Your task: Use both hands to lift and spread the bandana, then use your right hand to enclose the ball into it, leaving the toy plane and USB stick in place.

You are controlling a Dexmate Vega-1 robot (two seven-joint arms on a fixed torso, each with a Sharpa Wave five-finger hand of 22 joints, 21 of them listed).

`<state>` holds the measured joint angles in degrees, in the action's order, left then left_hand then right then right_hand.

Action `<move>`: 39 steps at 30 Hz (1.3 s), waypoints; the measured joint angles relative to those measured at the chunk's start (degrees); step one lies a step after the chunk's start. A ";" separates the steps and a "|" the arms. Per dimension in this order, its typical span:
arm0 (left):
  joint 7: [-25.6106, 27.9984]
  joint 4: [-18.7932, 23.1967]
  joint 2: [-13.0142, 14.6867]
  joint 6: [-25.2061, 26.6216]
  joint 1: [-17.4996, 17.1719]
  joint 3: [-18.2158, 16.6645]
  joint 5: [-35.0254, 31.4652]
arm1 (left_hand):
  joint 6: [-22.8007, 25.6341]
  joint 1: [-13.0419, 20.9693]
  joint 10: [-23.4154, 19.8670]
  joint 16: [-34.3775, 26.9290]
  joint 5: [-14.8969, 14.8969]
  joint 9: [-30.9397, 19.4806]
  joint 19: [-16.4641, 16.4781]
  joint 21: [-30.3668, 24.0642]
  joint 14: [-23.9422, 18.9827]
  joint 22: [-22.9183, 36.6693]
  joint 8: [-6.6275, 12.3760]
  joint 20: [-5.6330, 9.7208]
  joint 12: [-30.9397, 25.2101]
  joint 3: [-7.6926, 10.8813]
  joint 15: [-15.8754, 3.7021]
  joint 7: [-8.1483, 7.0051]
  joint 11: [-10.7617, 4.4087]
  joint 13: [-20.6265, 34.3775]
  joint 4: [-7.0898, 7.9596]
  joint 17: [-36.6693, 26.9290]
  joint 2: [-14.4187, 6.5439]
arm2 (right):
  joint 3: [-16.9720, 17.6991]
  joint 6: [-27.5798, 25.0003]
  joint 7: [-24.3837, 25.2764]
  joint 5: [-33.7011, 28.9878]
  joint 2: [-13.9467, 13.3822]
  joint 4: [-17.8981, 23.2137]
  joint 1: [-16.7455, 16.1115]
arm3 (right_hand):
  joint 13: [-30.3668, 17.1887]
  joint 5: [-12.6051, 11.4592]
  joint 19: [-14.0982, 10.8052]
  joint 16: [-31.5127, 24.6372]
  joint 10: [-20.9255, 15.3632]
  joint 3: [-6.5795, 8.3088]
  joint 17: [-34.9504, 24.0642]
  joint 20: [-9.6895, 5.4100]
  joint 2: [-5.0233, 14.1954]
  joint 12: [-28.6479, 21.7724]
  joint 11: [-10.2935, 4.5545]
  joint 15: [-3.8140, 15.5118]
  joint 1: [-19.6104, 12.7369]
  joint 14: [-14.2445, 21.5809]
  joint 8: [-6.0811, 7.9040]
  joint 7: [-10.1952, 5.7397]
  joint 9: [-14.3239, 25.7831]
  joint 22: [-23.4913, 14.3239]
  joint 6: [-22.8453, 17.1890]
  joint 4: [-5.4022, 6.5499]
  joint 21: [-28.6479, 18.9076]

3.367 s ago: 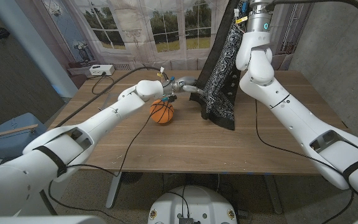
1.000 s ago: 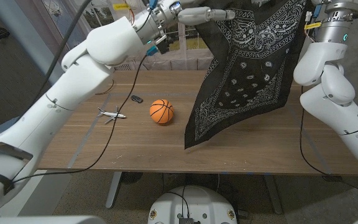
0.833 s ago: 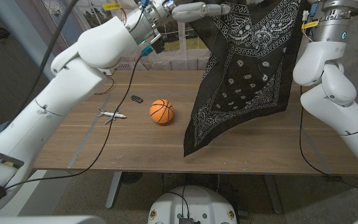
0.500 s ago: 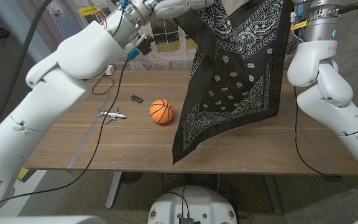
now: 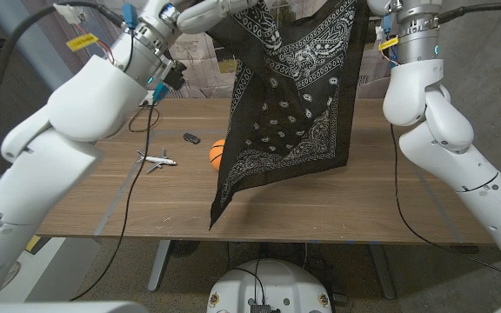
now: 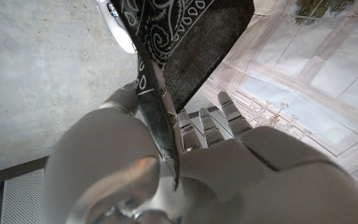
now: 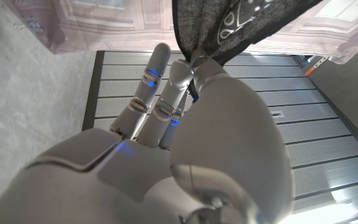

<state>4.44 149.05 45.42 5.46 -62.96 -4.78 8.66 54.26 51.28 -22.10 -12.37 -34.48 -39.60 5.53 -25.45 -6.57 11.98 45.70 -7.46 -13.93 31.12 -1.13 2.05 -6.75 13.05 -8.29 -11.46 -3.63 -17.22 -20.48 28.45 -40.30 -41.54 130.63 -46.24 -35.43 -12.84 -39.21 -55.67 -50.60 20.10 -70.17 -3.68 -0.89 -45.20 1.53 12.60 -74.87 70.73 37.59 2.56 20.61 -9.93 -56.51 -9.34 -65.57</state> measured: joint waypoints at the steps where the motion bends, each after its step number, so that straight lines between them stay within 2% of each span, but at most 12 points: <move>1: 0.31 0.38 -0.83 -0.22 -2.04 -1.26 -0.26 | 0.05 -0.21 -0.17 0.00 -0.24 -0.06 0.00 0.00 -0.22 0.00 0.24 0.00 0.00 0.00 -0.21 0.05 0.01 -0.01 0.00 0.00 0.21 | -0.46 0.75 -0.65 0.96 0.58 -0.18 0.12 | 0.00 0.00 0.00 0.00 0.00 0.00 0.00 0.00 -0.01 0.00 0.00 0.00 0.01 0.00 0.00 0.00 0.01 0.07 0.00 0.00 -0.13; 4: 0.94 0.88 -2.32 -0.90 -5.31 -3.11 -0.96 | 0.83 0.02 -0.28 0.00 -0.32 -0.12 0.00 0.00 -0.52 0.00 0.61 0.00 -0.27 0.24 -0.10 -0.20 -0.09 -0.01 -0.24 0.00 0.78 | -1.33 1.54 -1.31 2.18 1.83 -0.63 0.34 | -0.11 0.02 0.00 0.00 0.00 0.16 0.00 0.00 -0.01 0.01 0.00 0.00 0.01 0.00 -0.01 0.21 0.01 0.08 -0.21 0.16 -0.13; 6: 1.29 0.91 -2.43 -1.31 -5.55 -3.22 -1.48 | 0.83 -0.01 -0.59 0.00 -0.60 -0.14 0.00 0.00 -0.52 0.00 0.61 0.00 -0.27 0.24 -0.10 -0.20 -0.20 -0.01 -0.24 0.00 0.76 | -2.12 1.88 -1.59 2.78 2.76 -1.05 0.46 | -0.27 0.02 0.00 0.00 0.00 0.25 0.00 0.00 -0.01 0.02 0.00 0.00 0.01 0.00 -0.03 0.41 -0.03 0.07 -0.41 0.06 -0.13; 7: 1.51 1.22 -3.68 -1.50 -8.10 -4.41 -1.87 | 0.83 0.00 -0.75 0.00 -0.72 -0.30 0.00 0.00 -0.52 0.00 0.62 0.00 -0.27 0.24 -0.10 -0.20 -0.06 -0.01 -0.25 0.00 0.76 | -2.53 2.84 -2.33 4.31 3.21 -1.28 0.55 | -0.28 0.02 0.00 0.00 0.00 0.32 0.00 0.00 -0.01 0.02 0.00 0.00 0.01 0.00 -0.04 0.41 -0.08 0.07 -0.41 0.00 -0.13; 11: 2.24 1.69 -5.11 -1.67 -10.95 -5.72 -3.50 | 1.36 -0.01 -0.80 0.00 -0.76 -0.37 0.00 0.00 -0.52 0.00 0.96 0.00 -0.27 0.47 -0.10 -0.13 -0.01 -0.01 -0.48 0.00 0.77 | -4.25 4.46 -3.71 6.71 4.77 -2.30 1.07 | -0.29 0.03 -0.12 0.00 0.00 0.39 0.00 -0.12 -0.01 0.07 0.00 -0.01 0.01 0.00 -0.34 0.41 0.00 0.07 -0.42 -0.08 -0.13; 16: 3.26 2.98 -7.06 0.28 -14.86 -7.30 -6.31 | 1.47 0.07 -0.80 0.00 -1.15 -0.23 -0.01 0.00 -0.52 0.01 1.00 0.00 -0.27 0.63 -0.10 -0.22 -0.01 -0.01 -0.32 0.00 1.14 | -6.55 5.64 -4.93 8.26 6.20 -3.99 2.11 | -0.30 0.04 -0.31 -0.28 0.00 0.90 0.01 -0.31 -0.47 0.18 0.00 -0.01 0.02 0.00 -0.38 0.01 -0.17 0.07 -0.83 -0.05 -0.12; 18: 3.79 4.46 -7.96 2.39 -17.04 -8.07 -8.27 | 1.64 -0.03 -0.80 0.00 -1.16 -0.19 -0.01 0.00 -0.77 0.01 1.00 0.00 -0.27 0.82 0.16 -0.20 -0.01 -0.01 -0.47 -0.01 1.23 | -7.63 6.39 -6.07 9.28 6.86 -4.87 2.75 | -0.28 0.38 -0.31 -0.28 0.00 0.90 0.01 -0.31 -0.47 0.19 0.00 -0.01 0.02 0.00 -0.38 0.01 -0.17 0.07 -0.84 -0.05 -0.12; 20: 4.06 4.55 -8.01 4.07 -17.15 -8.10 -9.67 | 1.65 -0.23 -0.77 0.00 -1.61 0.04 -0.03 0.00 -0.83 0.01 1.05 -0.03 -0.22 0.95 0.21 -0.20 0.02 -0.01 -0.48 -0.01 1.44 | -8.23 6.39 -6.07 9.28 7.22 -5.45 3.14 | -0.17 0.39 -0.30 -0.28 0.00 0.90 0.01 -0.31 -0.47 0.23 0.00 -0.01 0.02 0.00 -0.38 0.11 -0.40 0.07 -0.94 -0.05 -0.12; 21: 4.24 6.36 -8.48 6.04 -18.73 -8.47 -11.20 | 1.65 -0.23 -0.59 0.00 -1.61 0.25 -0.23 0.00 -0.83 0.01 0.99 -0.22 -0.09 0.95 0.21 -0.20 0.20 -0.01 -0.48 0.00 1.44 | -8.85 6.99 -6.90 10.00 7.56 -6.08 3.55 | -0.05 0.42 -0.44 -0.28 0.00 1.05 0.01 -0.18 -0.47 0.23 0.00 -0.01 0.02 0.00 -0.39 0.21 -0.44 0.07 -1.04 -0.03 -0.12; 24: 4.24 8.13 -8.65 10.83 -20.00 -8.76 -13.64 | 1.59 -0.23 -0.03 0.00 -1.61 0.81 -0.25 0.00 -0.38 0.01 0.31 -0.24 0.15 1.21 0.65 -0.27 0.76 -0.01 -0.23 0.00 1.44 | -9.85 7.56 -7.51 10.59 8.20 -7.11 4.24 | 0.17 0.42 -0.51 -0.28 -0.01 1.35 0.01 -0.10 -0.63 0.24 0.00 0.00 0.17 0.43 -0.81 0.11 -0.44 0.07 -1.34 -0.07 -0.34; 32: 4.41 10.76 -8.31 20.89 -20.99 -8.75 -18.52 | 0.97 -0.38 0.25 0.00 -2.05 1.11 -0.63 0.00 0.01 0.01 0.28 -0.62 0.45 1.69 1.05 -0.43 1.04 0.15 -0.09 -0.01 1.59 | -11.52 8.85 -8.31 12.52 9.60 -9.93 5.54 | 0.70 0.87 -0.72 -0.40 -0.99 2.01 0.01 0.11 -1.12 0.55 0.22 0.00 0.22 0.63 -0.84 0.11 -0.69 0.06 -1.35 -0.21 -0.56; 39: 8.35 13.53 -4.31 33.26 -17.86 -1.90 -27.15 | 0.94 -0.54 0.25 0.00 -2.49 1.13 -0.84 0.00 0.01 0.01 0.28 -0.83 0.45 1.69 1.05 -0.40 1.04 0.15 -0.08 -0.01 1.74 | -13.15 10.44 -9.32 14.94 10.78 -13.13 6.96 | 0.59 1.41 -0.99 -0.50 -0.99 2.39 0.02 -0.17 -1.12 0.66 0.22 -0.01 0.22 0.62 -1.15 0.10 -0.97 0.06 -1.34 -0.15 -0.56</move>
<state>12.79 162.59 41.11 38.73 -80.83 -6.68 -18.49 55.20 50.74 -21.85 -12.37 -36.97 -38.47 4.69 -25.45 -6.56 11.99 45.98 -8.29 -13.49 32.80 -0.08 1.64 -5.71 13.20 -8.38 -11.47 -1.89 -30.37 -10.04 19.13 -25.36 -30.77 117.50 -39.28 -34.84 -11.43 -40.20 -56.17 -51.59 22.49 -70.15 -3.85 -2.02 -44.54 1.75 12.59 -74.65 71.36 36.44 2.67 19.65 -9.87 -57.85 -9.50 -66.13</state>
